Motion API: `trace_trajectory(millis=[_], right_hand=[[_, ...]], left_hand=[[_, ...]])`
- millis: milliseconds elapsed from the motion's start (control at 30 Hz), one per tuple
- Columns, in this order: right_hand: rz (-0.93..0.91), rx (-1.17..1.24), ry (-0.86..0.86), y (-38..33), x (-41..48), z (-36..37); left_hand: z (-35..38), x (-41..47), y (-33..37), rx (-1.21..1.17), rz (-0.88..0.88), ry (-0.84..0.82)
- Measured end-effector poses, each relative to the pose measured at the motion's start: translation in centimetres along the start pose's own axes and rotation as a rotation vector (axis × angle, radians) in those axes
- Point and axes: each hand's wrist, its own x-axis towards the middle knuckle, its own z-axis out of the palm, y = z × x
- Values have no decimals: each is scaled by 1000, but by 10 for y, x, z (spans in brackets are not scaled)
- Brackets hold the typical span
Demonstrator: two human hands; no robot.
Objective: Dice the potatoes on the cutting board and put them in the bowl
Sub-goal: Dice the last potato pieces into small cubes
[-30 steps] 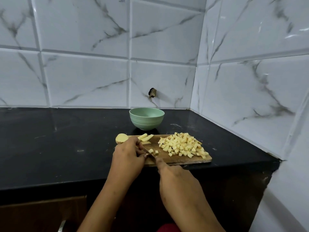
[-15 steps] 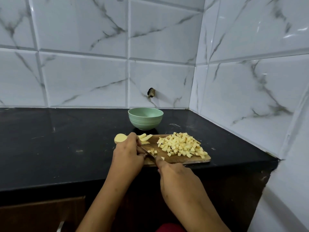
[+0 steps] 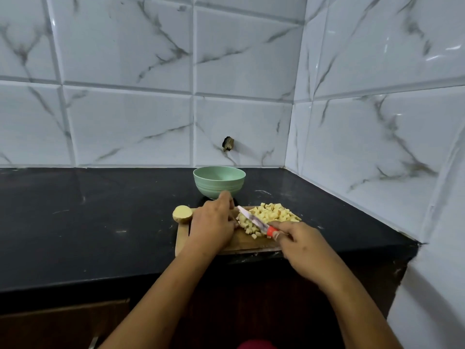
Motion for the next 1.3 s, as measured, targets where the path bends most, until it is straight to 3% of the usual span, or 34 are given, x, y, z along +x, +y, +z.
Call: trace_trajectory(millis=[67, 167, 333, 500, 967, 1300], right_hand=[[30, 48, 22, 2, 1, -6], [51, 147, -20, 4, -3, -8], [53, 177, -161, 0, -12, 0], [98, 182, -97, 3, -6, -8], [-114, -10, 91, -4, -20, 18], [-30, 51, 100, -12, 23, 31]], left_hand=[[0, 5, -2, 9, 33, -57], [-3, 8, -16, 1, 40, 31], [-8, 8, -31, 371, 80, 58], [-8, 5, -30, 421, 92, -7], [-25, -18, -19, 149, 33, -131], [-22, -29, -18, -182, -37, -102]])
